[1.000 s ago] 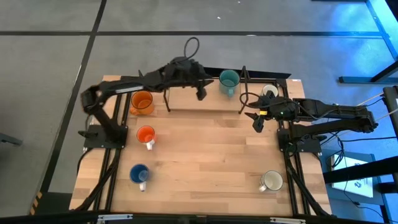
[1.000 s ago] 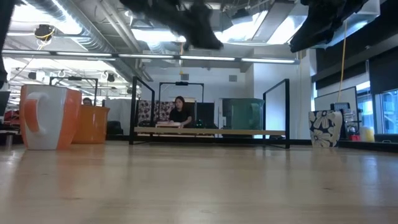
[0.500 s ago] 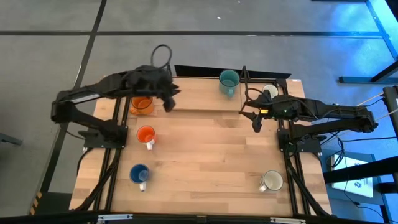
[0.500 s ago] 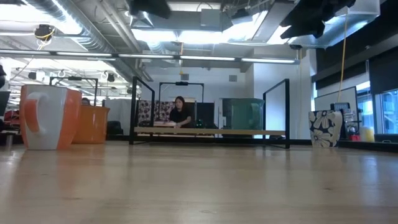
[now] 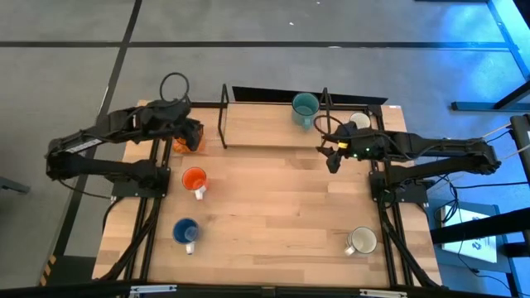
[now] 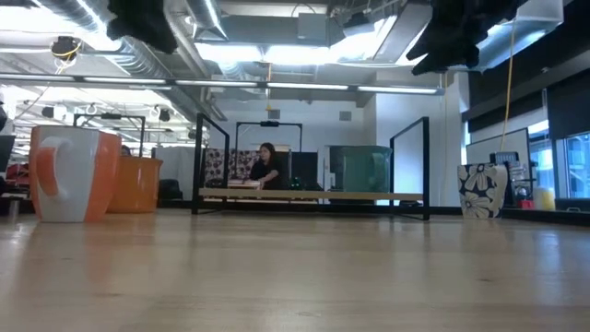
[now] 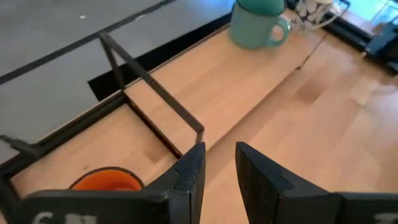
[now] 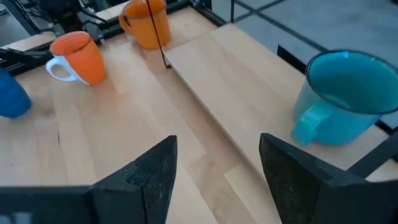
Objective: Place coffee mugs
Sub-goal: Put the orange mug on the shelf
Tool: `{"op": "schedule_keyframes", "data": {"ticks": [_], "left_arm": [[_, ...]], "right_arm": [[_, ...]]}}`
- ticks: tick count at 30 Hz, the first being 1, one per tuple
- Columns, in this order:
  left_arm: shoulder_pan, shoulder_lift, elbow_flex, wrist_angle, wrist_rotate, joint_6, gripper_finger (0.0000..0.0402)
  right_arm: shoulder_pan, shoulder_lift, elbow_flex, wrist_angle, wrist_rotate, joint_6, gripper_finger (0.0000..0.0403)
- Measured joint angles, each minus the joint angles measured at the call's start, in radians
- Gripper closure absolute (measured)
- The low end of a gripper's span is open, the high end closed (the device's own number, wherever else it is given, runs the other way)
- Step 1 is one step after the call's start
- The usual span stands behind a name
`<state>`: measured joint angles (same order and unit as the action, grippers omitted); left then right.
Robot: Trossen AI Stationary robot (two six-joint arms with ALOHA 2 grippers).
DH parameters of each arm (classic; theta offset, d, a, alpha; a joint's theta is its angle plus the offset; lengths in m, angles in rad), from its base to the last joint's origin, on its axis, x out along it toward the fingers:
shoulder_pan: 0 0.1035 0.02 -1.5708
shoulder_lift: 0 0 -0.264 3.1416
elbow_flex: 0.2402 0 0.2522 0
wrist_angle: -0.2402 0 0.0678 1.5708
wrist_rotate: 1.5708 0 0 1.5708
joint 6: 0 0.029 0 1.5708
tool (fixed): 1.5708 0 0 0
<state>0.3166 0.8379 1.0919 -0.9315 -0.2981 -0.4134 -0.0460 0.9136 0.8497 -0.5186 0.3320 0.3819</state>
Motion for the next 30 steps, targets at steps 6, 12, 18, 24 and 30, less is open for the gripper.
{"op": "schedule_keyframes", "data": {"ticks": [6, 12, 18, 24, 30], "left_arm": [[0.087, 0.004, -0.006, -0.081, 0.005, 0.004, 0.0318], [0.209, 0.078, -0.006, -0.197, 0.109, -0.002, 0.0278], [0.334, 0.199, -0.007, -0.220, 0.158, 0.038, 0.0224], [0.494, 0.316, -0.006, -0.245, 0.158, 0.058, 0.0208], [0.612, 0.429, -0.006, -0.231, 0.152, 0.115, 0.0209]], "right_arm": [[0.000, 0.056, 0.000, 0.000, -0.029, 0.048, 0.0189], [0.000, 0.086, 0.000, -0.001, -0.070, 0.015, 0.0189], [0.000, 0.086, 0.000, -0.003, -0.082, -0.063, 0.0189], [0.000, 0.085, 0.000, -0.011, -0.120, -0.156, 0.0189], [0.000, 0.085, 0.000, -0.040, -0.142, -0.184, 0.0189]]}}
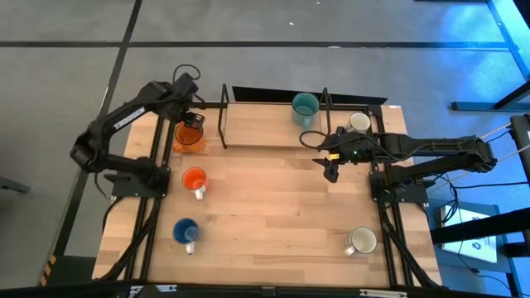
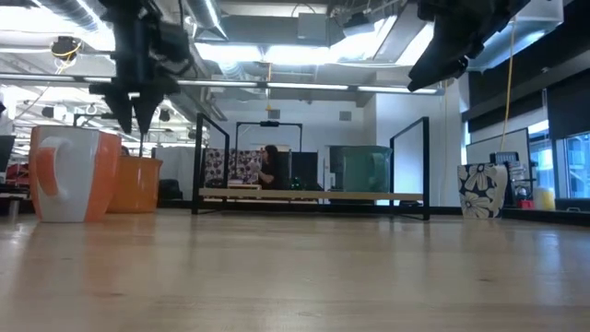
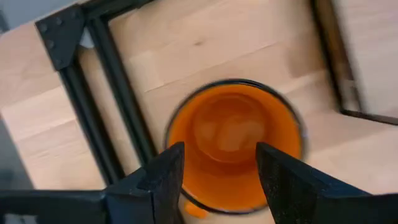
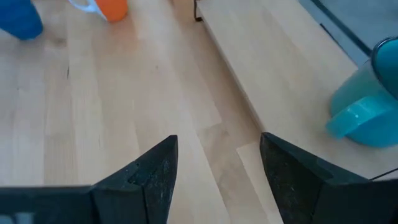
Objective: Place coffee mugs
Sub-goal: Put the orange mug on the shelf
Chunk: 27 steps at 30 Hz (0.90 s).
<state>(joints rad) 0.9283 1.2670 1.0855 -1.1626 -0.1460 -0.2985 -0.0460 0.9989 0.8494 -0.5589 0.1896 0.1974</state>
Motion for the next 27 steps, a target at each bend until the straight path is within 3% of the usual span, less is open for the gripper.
{"op": "schedule_keyframes", "data": {"ticks": [7, 27], "left_arm": [[0.054, 0.101, 0.000, 0.006, -0.027, 0.107, 0.0209], [0.069, 0.286, 0.000, 0.058, -0.064, 0.285, 0.0209]], "right_arm": [[0.000, 0.000, 0.000, -0.020, -0.019, -0.023, 0.0189], [0.000, 0.000, 0.000, -0.019, -0.026, -0.027, 0.0189]]}}
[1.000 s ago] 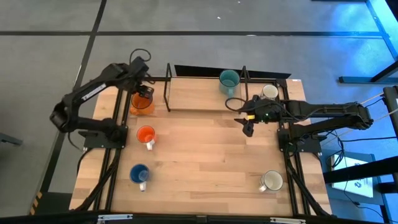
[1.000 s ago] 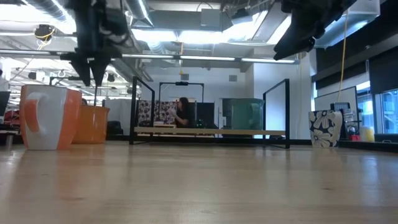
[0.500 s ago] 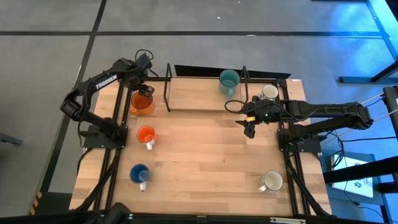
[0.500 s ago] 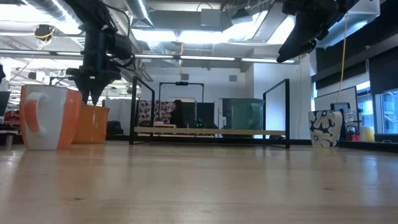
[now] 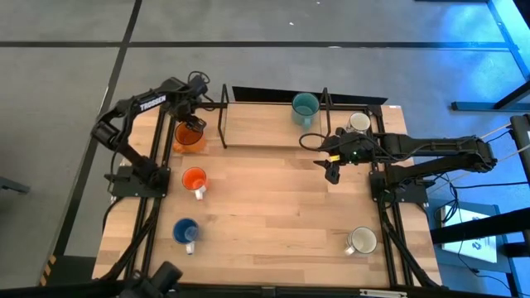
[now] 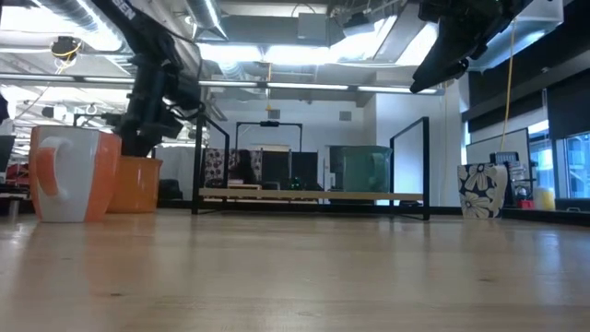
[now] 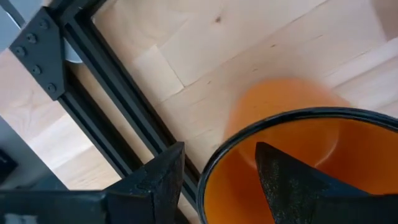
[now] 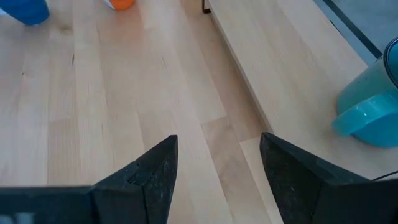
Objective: Place coffee mugs
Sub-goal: Put the orange mug on the shelf
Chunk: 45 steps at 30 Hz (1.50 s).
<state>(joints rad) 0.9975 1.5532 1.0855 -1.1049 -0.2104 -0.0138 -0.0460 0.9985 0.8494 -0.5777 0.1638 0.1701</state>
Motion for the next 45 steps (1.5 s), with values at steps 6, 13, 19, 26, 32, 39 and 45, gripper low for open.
{"op": "schedule_keyframes", "data": {"ticks": [6, 13, 19, 26, 32, 39, 45], "left_arm": [[0.007, 0.020, 0.000, 0.007, 0.003, 0.043, 0.0229], [0.017, 0.020, 0.000, 0.023, 0.017, 0.058, 0.0298], [0.022, 0.017, 0.005, 0.032, 0.034, 0.080, 0.0360], [0.022, 0.016, 0.004, 0.039, 0.035, 0.103, 0.0363], [0.020, -0.039, 0.030, 0.008, 0.033, 0.093, 0.0377], [0.014, -0.126, 0.171, -0.083, -0.059, 0.068, 0.0389], [0.016, -0.133, 0.256, -0.091, -0.018, 0.075, 0.0389]], "right_arm": [[0.000, 0.000, 0.000, 0.002, 0.009, 0.005, 0.0189], [0.000, 0.000, 0.000, 0.005, 0.010, 0.006, 0.0189], [0.000, 0.000, 0.000, 0.009, 0.027, 0.009, 0.0189], [0.000, 0.000, 0.000, 0.009, 0.027, 0.014, 0.0189], [0.000, 0.000, 0.000, 0.009, 0.027, 0.016, 0.0189], [0.000, 0.000, 0.000, 0.009, 0.027, 0.016, 0.0189], [0.000, 0.000, 0.000, 0.013, 0.026, 0.020, 0.0189]]}}
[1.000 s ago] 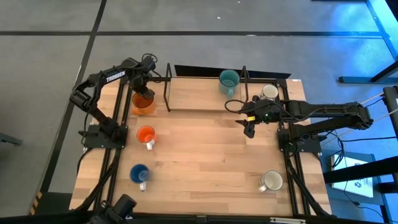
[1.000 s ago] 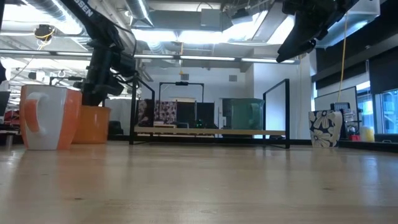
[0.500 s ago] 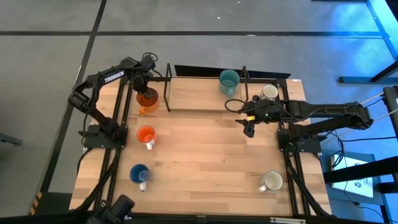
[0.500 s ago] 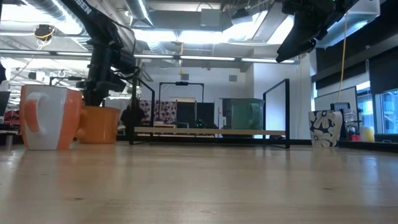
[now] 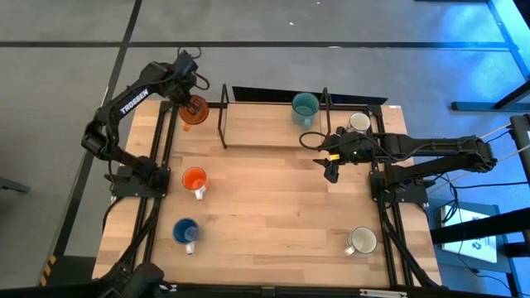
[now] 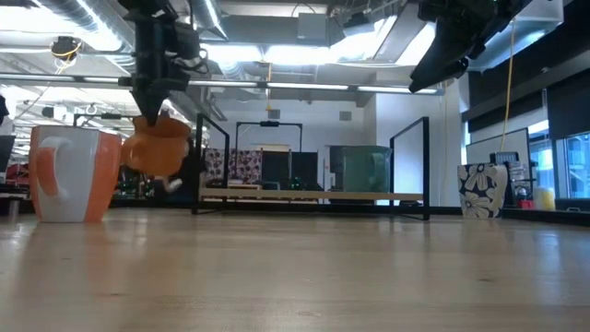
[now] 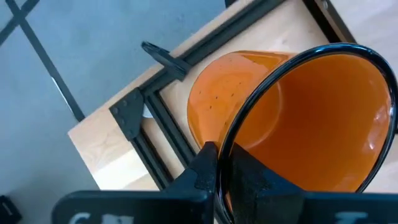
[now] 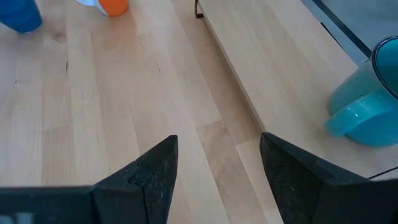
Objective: Place coffee mugs
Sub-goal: Put the orange mug on the shelf
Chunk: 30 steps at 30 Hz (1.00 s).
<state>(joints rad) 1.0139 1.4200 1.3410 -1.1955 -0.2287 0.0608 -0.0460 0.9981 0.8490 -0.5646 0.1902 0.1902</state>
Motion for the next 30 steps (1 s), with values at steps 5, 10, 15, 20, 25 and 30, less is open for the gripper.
{"op": "schedule_keyframes", "data": {"ticks": [5, 10, 15, 20, 25, 30], "left_arm": [[-0.003, 0.000, 0.020, -0.030, 0.020, 0.021, 0.0389], [-0.001, -0.004, 0.123, -0.057, 0.009, 0.023, 0.0389], [-0.001, -0.007, 0.284, -0.064, 0.107, 0.020, 0.0389], [-0.005, -0.007, 0.393, -0.073, 0.252, -0.010, 0.0389], [-0.049, -0.007, 0.424, -0.043, 0.335, -0.088, 0.0389], [-0.139, -0.005, 0.416, 0.039, 0.370, -0.216, 0.0389]], "right_arm": [[0.000, 0.000, 0.000, 0.024, 0.001, 0.023, 0.0189], [0.000, 0.000, 0.000, 0.023, 0.002, 0.041, 0.0189], [0.000, 0.000, 0.000, 0.024, 0.009, 0.061, 0.0189], [0.000, 0.000, 0.000, 0.022, 0.029, 0.079, 0.0189], [0.000, 0.000, 0.000, 0.015, 0.028, 0.078, 0.0189], [-0.042, 0.000, 0.000, 0.006, 0.012, 0.067, 0.0189]]}}
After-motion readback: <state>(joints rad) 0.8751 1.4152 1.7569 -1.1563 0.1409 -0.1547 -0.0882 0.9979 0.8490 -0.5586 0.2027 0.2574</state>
